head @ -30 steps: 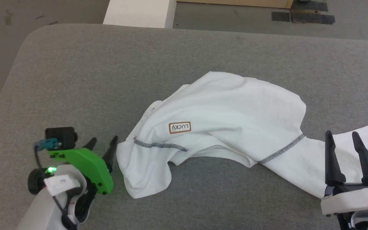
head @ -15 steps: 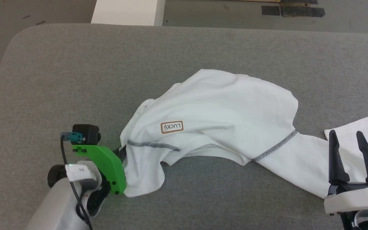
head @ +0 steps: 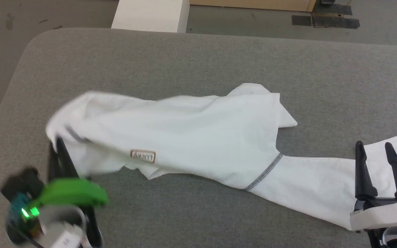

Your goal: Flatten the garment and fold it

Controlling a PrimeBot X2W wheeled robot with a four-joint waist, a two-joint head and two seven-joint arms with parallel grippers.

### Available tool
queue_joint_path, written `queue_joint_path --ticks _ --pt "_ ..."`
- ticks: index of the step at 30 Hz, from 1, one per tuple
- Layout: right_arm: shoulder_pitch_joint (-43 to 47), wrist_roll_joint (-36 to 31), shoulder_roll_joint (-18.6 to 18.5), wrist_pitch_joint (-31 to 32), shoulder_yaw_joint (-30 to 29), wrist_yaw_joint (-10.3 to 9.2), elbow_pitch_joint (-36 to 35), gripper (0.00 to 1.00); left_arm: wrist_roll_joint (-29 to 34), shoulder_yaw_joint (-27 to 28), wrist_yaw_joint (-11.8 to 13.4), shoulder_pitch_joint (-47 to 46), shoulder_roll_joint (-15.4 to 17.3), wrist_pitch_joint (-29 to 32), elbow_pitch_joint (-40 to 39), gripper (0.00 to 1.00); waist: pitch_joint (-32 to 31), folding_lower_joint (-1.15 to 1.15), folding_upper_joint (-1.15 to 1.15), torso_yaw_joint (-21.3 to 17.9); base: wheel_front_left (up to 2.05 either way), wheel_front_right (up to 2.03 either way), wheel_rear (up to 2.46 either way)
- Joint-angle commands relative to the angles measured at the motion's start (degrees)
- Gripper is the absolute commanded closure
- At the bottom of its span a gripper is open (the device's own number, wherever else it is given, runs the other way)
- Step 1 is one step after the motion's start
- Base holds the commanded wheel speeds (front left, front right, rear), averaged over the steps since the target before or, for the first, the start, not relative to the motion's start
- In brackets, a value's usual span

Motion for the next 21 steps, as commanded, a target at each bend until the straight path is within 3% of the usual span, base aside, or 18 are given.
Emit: queue_joint_path --ticks 1,2,3,4,6,11,19,21 --pt "0.1 0.3 0.0 -0.6 0.0 -0.09 0.2 0.0 -1.4 0.0 1.3 3.5 -1.8 0.6 0.9 1.0 0.2 0.0 0.0 0.1 0.0 0.0 0.0" --pt "0.0 0.3 0.0 -0.6 0.0 -0.09 0.3 0.0 -2.0 -0.9 1.8 5.9 -2.3 2.7 2.6 0.7 0.3 0.0 0.0 0.1 0.0 0.0 0.0" --pt "0.0 0.3 0.0 -0.5 0.0 -0.09 0.3 0.0 -2.9 -1.6 1.5 7.1 -3.0 4.0 3.5 0.55 0.4 0.0 0.0 0.1 0.0 0.0 0.0" --pt "-0.2 0.2 0.0 -0.4 0.1 -0.09 0.4 0.0 -5.6 -3.0 0.9 9.2 -4.7 7.4 5.7 0.02 0.5 0.0 0.0 0.1 0.0 0.0 0.0" --pt "-0.4 0.0 0.0 -0.2 -0.2 -0.09 0.3 0.0 -7.3 -4.8 0.2 10.1 -5.5 11.4 7.5 0.0 0.4 0.0 0.0 0.3 0.0 0.0 0.0" --pt "-0.5 -0.3 0.0 0.2 -0.4 -0.09 0.1 0.0 -8.8 -4.2 -1.1 8.0 -5.6 11.4 5.8 0.0 0.2 0.0 0.0 0.7 0.0 0.0 0.0" --pt "-0.4 0.0 0.0 0.2 0.2 -0.09 0.0 0.0 -4.0 -4.7 -2.6 2.4 -0.1 10.8 -3.8 0.0 0.1 0.0 0.0 -0.2 0.0 0.0 0.0" --pt "-0.5 0.2 0.0 0.1 0.4 -0.09 0.2 0.0 -2.2 -5.7 -4.2 1.1 0.6 8.5 -6.6 0.0 0.2 0.0 0.0 -0.8 0.0 0.0 0.0"
